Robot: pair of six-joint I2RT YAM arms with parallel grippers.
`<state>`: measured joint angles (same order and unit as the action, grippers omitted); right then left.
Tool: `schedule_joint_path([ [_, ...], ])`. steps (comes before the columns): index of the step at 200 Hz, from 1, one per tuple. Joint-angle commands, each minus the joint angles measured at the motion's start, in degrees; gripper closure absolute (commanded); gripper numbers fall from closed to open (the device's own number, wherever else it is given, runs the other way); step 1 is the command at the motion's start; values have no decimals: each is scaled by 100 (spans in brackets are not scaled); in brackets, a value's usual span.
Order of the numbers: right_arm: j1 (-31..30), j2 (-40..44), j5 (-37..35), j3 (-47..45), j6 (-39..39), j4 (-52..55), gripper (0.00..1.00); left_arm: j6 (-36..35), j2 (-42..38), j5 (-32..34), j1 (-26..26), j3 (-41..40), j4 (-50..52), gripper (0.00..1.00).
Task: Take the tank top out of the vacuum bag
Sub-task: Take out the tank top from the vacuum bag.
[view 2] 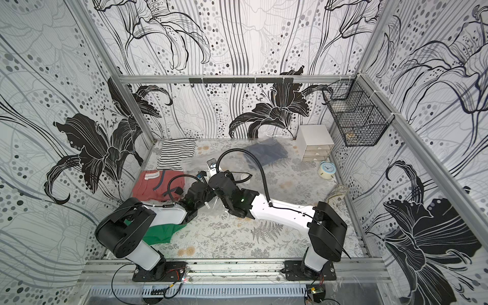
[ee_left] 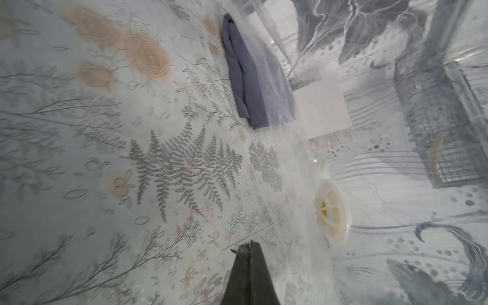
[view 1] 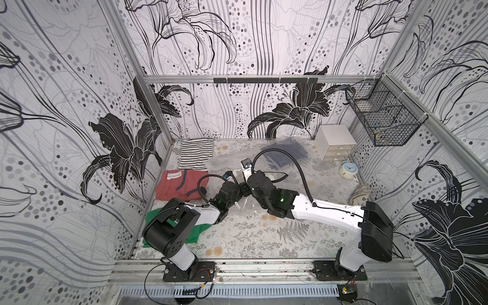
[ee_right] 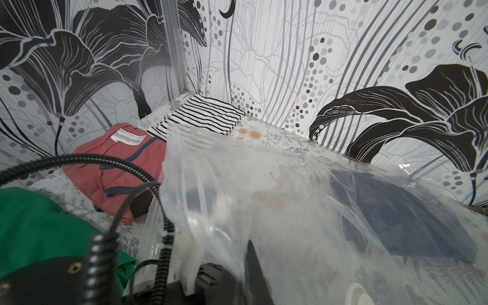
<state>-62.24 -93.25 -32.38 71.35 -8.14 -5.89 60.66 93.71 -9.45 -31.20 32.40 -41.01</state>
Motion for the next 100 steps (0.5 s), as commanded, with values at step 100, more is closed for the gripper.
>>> schedule_joint_path([
  [100,-172,150,207,-55,-192,-670,100,31,2274,56,-49,1807,-479,100],
])
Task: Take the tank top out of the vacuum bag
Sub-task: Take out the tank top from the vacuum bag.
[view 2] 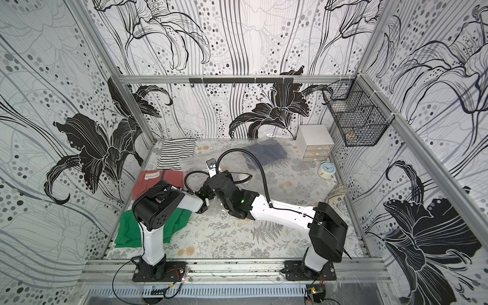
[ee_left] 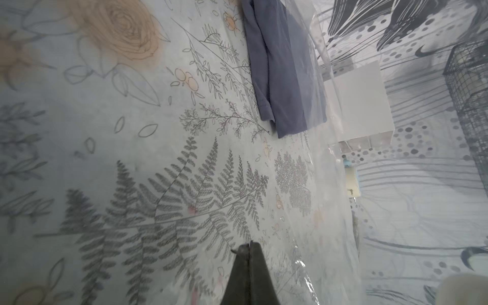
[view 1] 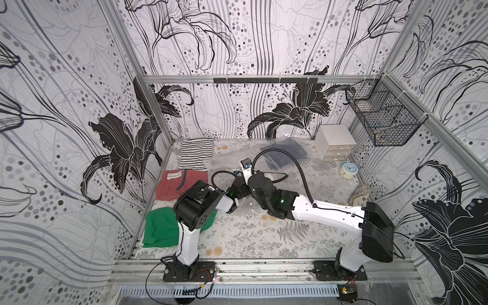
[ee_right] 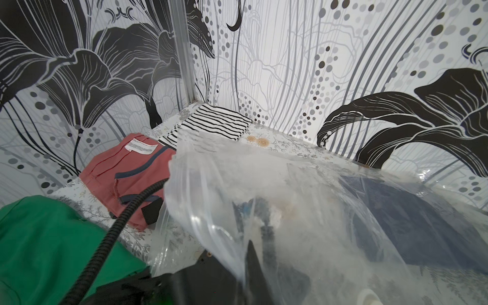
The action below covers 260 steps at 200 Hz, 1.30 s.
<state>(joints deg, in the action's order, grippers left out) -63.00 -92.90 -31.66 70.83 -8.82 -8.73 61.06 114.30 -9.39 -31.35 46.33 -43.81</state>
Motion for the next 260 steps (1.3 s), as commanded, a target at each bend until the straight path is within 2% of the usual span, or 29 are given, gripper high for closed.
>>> schedule_joint_path([
  [1,-97,115,139,-1,-122,-389,100,2,229,46,-31,435,-194,100],
  [38,-141,153,312,-32,-67,-499,100,135,806,-298,-44,1213,72,100],
  [90,-234,189,441,-49,7,-545,100,82,1251,-342,-33,1933,480,96],
  [111,-245,239,406,-60,45,-572,100,-3,1185,-128,-29,2035,851,94],
  [123,-256,254,368,-87,41,-576,100,-91,1156,-42,-27,2176,1257,85],
  [146,-265,264,362,-101,47,-607,100,-302,1221,33,-21,2538,1946,62],
  [168,-280,266,361,-88,77,-611,100,-348,1289,172,-31,2727,2368,51],
  [203,-283,212,395,-86,26,-619,100,-413,1577,49,-30,3092,2337,50],
  [245,-292,118,490,-51,-21,-638,100,-293,2015,-261,-26,3360,1583,50],
  [260,-292,111,512,-62,-48,-646,100,-298,2156,-257,-42,3510,1642,50],
])
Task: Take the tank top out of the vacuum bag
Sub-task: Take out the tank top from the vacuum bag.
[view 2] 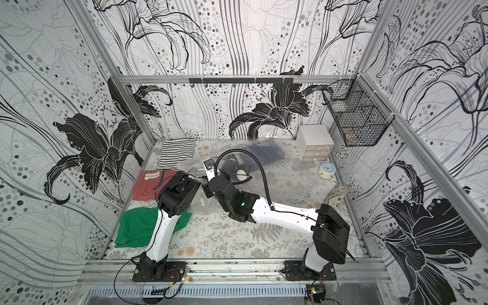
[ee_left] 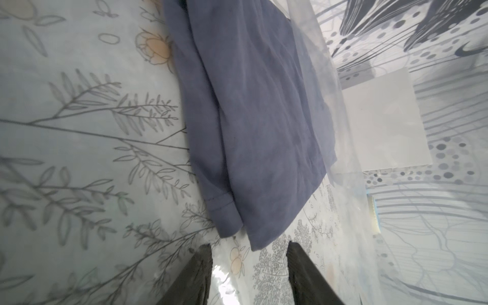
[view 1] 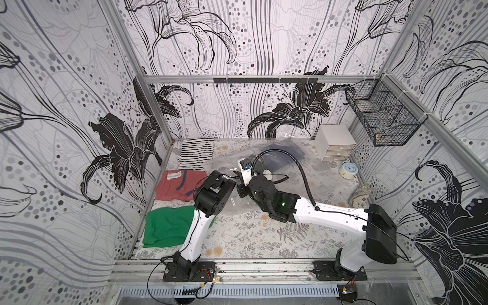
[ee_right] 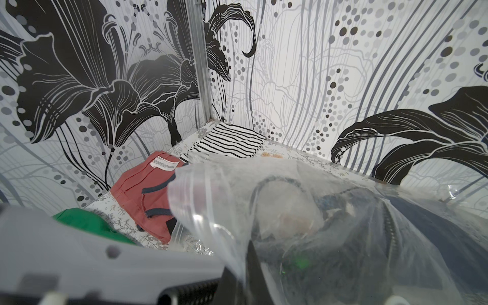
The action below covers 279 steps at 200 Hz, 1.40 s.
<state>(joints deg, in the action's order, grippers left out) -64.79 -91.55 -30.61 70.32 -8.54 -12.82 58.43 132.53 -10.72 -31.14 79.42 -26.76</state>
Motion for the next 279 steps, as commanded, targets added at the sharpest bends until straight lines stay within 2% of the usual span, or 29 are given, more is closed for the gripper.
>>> schedule_joint_path([
  [1,-112,-27,411,-11,-77,-238,100,-35,343,-124,-62,212,-51,50],
  [28,-121,-29,468,-2,-96,-271,100,-54,545,-62,-86,481,283,49],
  [41,-122,-43,496,2,-96,-275,100,-66,621,-54,-102,550,308,44],
  [74,-138,-99,563,27,-138,-296,100,-126,831,-52,-98,889,554,45],
  [88,-147,-108,578,29,-138,-290,100,-146,874,-32,-97,979,615,52],
  [104,-153,-99,565,26,-131,-300,100,-173,913,23,-103,1136,803,66],
  [122,-156,-133,592,28,-128,-288,100,-278,983,35,-101,1393,1118,88],
  [147,-156,-136,452,-27,-107,-277,100,-311,973,69,-100,1484,1192,100],
  [189,-156,-180,37,-52,-49,-135,100,-480,733,66,-99,1350,1138,100],
  [246,-83,-351,-364,133,-263,284,100,-582,-29,1,-100,656,648,100],
  [279,-11,-496,-636,307,-409,654,100,-451,-359,-308,-53,289,489,100],
])
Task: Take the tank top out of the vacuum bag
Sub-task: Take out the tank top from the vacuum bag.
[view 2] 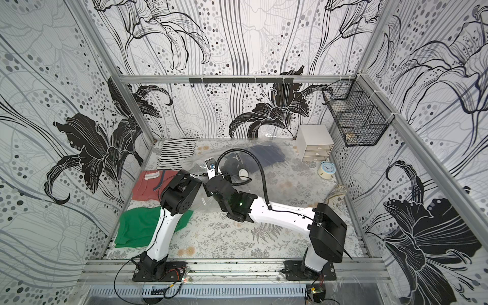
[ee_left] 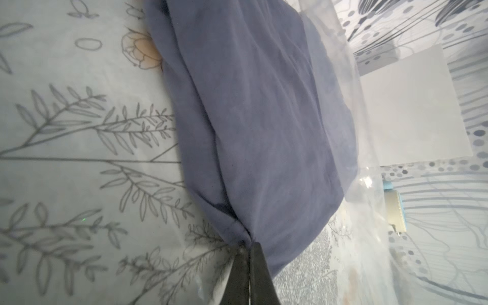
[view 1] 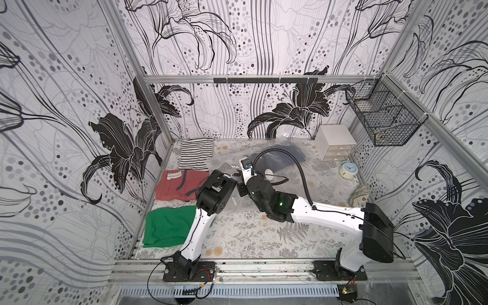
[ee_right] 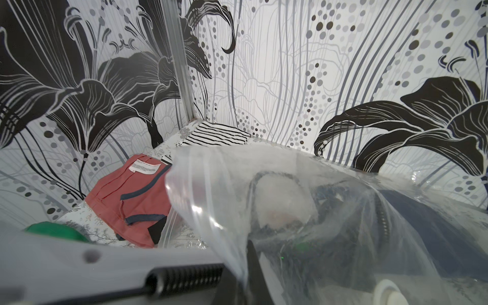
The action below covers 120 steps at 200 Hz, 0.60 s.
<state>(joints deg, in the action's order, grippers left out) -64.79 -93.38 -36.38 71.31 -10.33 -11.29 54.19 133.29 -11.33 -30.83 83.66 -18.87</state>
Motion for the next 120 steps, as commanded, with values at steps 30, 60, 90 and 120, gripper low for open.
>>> schedule_joint_path([
  [30,44,-351,-179,225,-326,633,100,98,-801,-372,-68,-486,-197,100],
  [60,114,-292,-188,174,-419,630,100,155,-831,-450,-48,-425,100,100],
  [90,123,-277,-182,188,-416,677,100,211,-841,-386,-62,-403,139,100],
  [120,180,-264,-219,76,-421,602,100,337,-1081,-307,-15,-852,71,100],
])
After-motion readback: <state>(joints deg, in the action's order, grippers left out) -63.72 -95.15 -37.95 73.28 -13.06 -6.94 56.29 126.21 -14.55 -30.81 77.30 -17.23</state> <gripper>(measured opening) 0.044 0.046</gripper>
